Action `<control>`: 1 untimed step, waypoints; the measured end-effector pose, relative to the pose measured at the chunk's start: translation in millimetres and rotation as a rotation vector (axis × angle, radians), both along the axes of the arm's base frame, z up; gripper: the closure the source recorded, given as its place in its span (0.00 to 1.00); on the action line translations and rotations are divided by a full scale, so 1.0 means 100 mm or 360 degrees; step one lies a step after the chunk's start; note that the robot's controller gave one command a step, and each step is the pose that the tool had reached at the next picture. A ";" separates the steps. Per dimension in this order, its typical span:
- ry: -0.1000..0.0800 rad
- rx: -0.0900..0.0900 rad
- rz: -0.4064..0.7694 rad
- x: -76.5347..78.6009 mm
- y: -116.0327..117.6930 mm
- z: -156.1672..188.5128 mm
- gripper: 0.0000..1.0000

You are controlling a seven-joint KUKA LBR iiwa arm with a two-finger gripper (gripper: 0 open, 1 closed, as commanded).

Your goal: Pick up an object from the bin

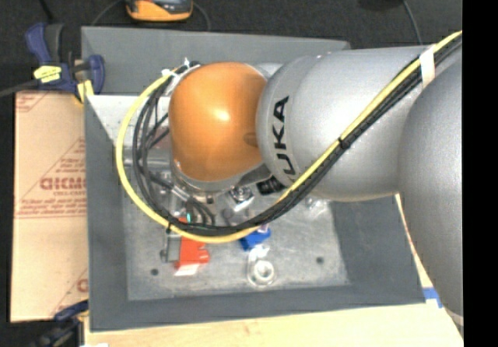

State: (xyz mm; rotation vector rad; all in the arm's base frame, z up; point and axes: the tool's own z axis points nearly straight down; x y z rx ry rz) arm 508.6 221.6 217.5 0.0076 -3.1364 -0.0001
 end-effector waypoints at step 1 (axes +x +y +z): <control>-0.0005 -0.0003 0.0640 0.34 -0.82 -0.65 0.00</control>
Offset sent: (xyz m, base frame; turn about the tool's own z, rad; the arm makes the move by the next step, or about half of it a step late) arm 0.0326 -0.0772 -0.0632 -0.4089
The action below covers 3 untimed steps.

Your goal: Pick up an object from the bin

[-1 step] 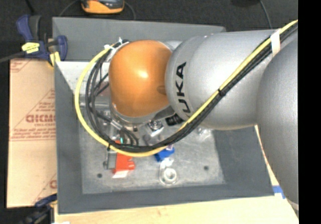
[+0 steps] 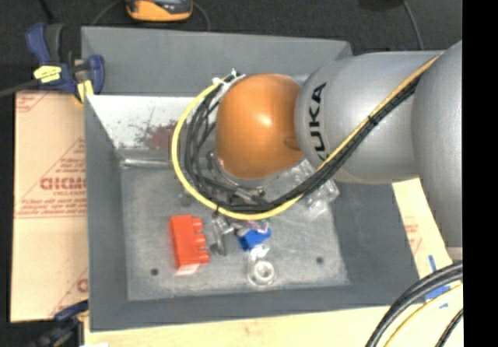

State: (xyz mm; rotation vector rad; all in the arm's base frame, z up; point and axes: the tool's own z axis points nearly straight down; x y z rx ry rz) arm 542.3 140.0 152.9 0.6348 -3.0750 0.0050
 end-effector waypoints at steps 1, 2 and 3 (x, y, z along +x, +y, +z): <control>-0.0001 0.0006 0.0405 0.31 0.08 -0.74 0.00; -0.0011 0.0010 0.0398 0.33 0.10 -0.70 1.00; -0.0003 0.0009 0.0397 0.31 0.09 -0.71 0.00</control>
Offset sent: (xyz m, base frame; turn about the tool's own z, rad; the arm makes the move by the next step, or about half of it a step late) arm 0.0303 0.0095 -0.0724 -0.2566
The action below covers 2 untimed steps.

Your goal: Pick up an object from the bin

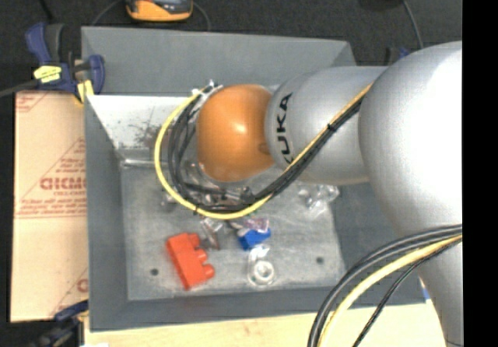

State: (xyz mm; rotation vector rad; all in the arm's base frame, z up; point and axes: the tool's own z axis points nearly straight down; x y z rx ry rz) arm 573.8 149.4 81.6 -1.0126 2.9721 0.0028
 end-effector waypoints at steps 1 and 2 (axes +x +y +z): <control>0.0002 0.0000 -0.0294 -0.30 0.15 -0.11 0.00; -0.0002 0.0004 -0.0499 -0.84 0.56 -0.11 0.00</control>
Offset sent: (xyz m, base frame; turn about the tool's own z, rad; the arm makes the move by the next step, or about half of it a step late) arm -0.0305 0.0146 -0.0116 0.1859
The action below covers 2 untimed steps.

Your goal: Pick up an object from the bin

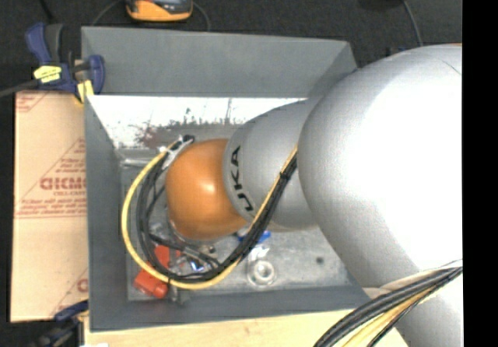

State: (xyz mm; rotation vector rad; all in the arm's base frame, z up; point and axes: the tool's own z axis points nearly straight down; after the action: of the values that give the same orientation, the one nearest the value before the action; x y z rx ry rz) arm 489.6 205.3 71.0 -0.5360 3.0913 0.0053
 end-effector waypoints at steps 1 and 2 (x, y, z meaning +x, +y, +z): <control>0.0002 -0.0003 -0.0009 0.00 -0.02 -0.01 1.00; -0.0010 -0.0001 -0.0011 -0.05 0.04 1.26 1.00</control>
Offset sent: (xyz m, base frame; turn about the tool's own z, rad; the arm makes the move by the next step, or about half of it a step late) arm 0.0000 0.0000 0.0000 0.0000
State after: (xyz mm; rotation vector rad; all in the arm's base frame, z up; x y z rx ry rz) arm 485.0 209.8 196.7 -0.5246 3.0874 0.0026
